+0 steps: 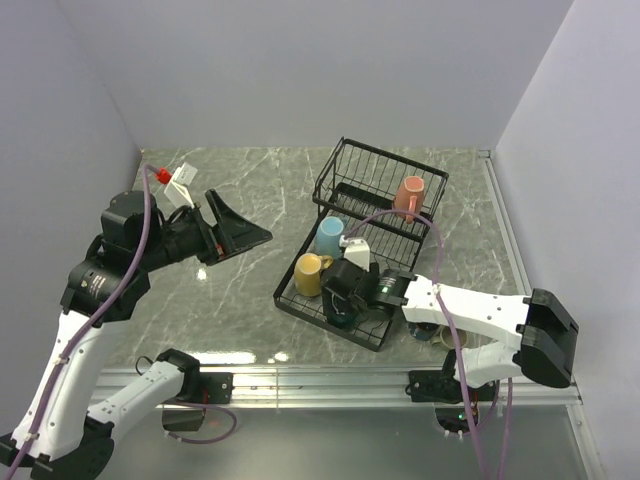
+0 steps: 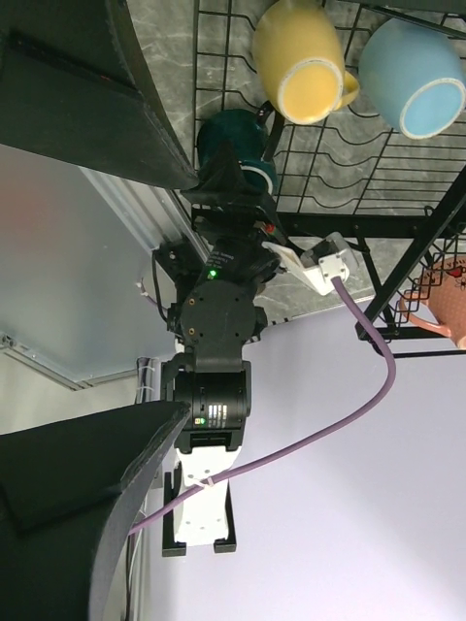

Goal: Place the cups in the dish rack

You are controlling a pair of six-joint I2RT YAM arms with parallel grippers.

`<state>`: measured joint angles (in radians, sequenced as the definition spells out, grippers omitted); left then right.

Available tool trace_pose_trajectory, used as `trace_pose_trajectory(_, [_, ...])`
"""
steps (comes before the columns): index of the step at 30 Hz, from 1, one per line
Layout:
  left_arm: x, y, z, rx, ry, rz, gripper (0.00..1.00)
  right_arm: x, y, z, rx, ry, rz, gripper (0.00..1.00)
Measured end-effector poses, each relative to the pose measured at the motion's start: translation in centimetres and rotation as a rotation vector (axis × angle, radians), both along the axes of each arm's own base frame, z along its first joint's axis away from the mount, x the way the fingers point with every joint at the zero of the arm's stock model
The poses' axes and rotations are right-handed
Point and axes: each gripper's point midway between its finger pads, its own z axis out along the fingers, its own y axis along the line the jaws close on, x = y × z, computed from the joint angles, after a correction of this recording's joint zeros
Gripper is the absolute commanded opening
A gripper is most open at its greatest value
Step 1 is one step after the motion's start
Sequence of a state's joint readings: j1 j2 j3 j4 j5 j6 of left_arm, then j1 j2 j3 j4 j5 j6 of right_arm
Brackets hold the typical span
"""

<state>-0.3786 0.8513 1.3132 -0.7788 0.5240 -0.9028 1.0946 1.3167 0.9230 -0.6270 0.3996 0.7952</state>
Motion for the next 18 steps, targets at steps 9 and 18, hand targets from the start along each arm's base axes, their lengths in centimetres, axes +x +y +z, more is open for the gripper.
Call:
trace_pose_trajectory(9, [-0.12,0.16,-0.15,0.007,0.002,0.005,0.95,-0.46,0.85,-0.67,-0.033,-0.005,0.027,0.88])
trace_pose_trajectory(18, [-0.4,0.28,0.09,0.004,-0.011,0.005,0.94,-0.79,0.52,-0.63,-0.062,-0.001,0.015,0.95])
